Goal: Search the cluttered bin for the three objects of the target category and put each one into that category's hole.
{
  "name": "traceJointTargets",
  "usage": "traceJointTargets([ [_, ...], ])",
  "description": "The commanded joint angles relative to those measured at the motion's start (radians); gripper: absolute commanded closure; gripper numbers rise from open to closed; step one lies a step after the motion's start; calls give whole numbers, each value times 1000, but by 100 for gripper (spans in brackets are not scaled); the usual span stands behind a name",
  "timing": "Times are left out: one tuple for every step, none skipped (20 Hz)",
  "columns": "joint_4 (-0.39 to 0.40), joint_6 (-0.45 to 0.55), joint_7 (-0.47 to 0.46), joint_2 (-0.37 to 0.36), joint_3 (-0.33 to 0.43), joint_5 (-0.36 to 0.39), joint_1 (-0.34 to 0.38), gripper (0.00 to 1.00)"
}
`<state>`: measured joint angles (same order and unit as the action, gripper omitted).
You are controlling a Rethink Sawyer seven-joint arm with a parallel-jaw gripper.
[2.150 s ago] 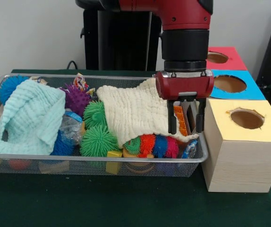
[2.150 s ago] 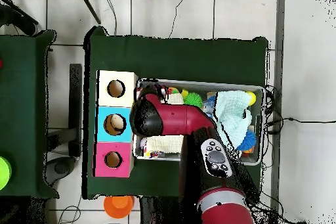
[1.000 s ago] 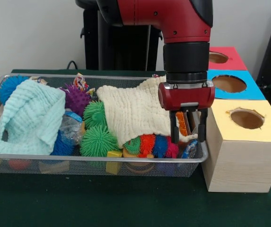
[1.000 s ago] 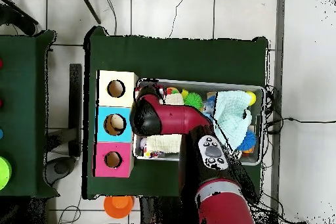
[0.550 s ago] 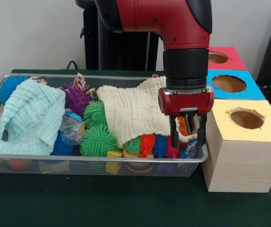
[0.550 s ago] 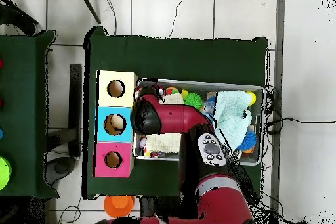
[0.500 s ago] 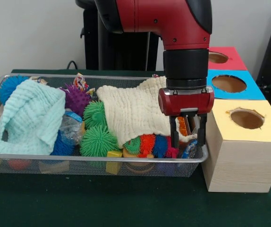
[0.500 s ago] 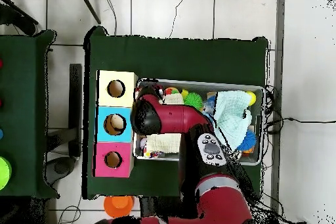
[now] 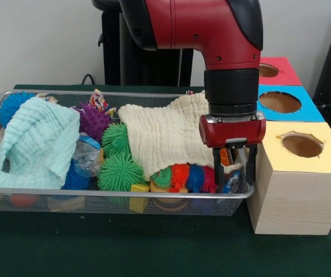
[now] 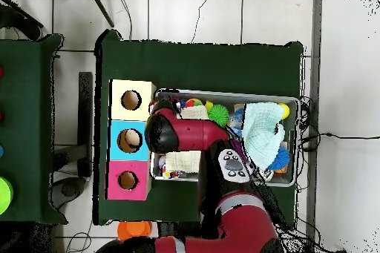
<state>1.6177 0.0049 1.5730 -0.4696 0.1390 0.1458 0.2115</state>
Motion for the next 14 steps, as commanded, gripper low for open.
traceJointTargets([
  [-81,-13,102,69,21,30,-22,0],
  [-86,-1,102,71,14,26,-27,0],
  [-88,3,102,72,10,24,-29,0],
  [-89,7,103,72,6,23,-32,0],
  [-93,8,103,75,5,22,-33,0],
  [-97,14,102,77,-2,20,-37,0],
  [-98,16,102,77,-3,19,-38,0],
  [-102,19,103,78,-8,17,-41,0],
  [-102,20,103,77,-9,16,-41,0],
  [-103,20,104,78,-14,16,-44,0],
  [-103,22,104,76,-15,16,-45,0],
  [-105,21,104,77,-18,16,-46,0],
  [-104,23,103,76,-18,16,-45,0],
  [-105,25,102,78,-20,16,-46,0],
])
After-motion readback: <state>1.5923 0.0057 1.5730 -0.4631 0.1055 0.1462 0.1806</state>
